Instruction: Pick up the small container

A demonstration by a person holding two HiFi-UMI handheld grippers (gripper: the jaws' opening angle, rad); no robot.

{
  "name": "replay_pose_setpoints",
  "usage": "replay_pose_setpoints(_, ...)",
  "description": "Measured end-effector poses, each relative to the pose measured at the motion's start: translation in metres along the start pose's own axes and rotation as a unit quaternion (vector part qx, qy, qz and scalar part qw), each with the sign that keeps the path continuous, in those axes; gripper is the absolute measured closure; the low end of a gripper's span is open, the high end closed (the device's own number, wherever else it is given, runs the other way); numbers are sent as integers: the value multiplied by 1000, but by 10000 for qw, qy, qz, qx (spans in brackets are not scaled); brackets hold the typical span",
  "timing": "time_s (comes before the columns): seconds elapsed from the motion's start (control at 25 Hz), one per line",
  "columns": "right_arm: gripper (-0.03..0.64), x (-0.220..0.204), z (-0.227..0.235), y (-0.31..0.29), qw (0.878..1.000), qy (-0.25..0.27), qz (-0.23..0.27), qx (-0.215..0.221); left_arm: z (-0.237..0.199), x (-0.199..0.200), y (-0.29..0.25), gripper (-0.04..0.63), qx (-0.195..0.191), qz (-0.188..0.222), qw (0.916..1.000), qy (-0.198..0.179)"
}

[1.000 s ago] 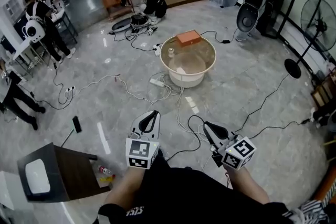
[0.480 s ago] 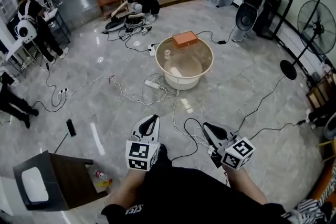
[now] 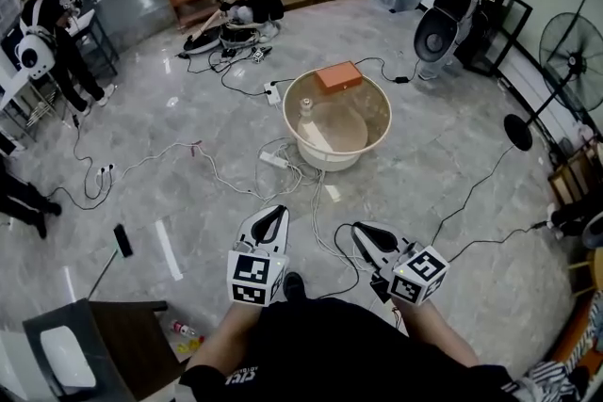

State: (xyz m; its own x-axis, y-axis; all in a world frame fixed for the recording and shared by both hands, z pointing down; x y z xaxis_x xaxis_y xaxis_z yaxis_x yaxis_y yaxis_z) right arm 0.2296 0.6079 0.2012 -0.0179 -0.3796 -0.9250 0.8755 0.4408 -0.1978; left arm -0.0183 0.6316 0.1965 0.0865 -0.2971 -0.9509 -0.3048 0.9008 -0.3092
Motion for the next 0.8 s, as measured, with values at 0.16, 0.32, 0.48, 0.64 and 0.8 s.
replay_pose_setpoints(0.16, 603, 12, 8, -43, 10000, -17, -28, -82, -35, 4, -20, 568, -177, -47, 9998, -11)
replay_pose_setpoints(0.32, 603, 18, 18, -74, 9997, -93, -96, -199, -65, 6, -37, 568, -286, -108, 9995, -26)
replay_pose_setpoints(0.48, 603, 26, 25, -97, 9995, -102, -98, -298, -95, 9, -44, 567, -277, -126, 9995, -1)
replay_pose_setpoints(0.64, 603, 31, 28, -114, 9989, -158, -80, -424, -118, 9, -46, 567, -248, -151, 9996, 30)
replay_pose_setpoints(0.8, 603, 32, 30, -126, 9984, -247, -83, -507, -133, 6, -43, 566, -201, -177, 9996, 95)
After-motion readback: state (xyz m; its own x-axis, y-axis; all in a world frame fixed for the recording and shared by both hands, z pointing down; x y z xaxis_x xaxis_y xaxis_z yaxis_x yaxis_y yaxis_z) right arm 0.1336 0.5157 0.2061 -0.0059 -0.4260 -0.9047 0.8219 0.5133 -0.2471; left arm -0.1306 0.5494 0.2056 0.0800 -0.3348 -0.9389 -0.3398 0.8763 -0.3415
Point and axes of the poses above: the fingertips, and each gripper's own axes: y backward along the fingers, z to its right, x out of its top, the point moved 9 cm from there along y, backward along the fingers
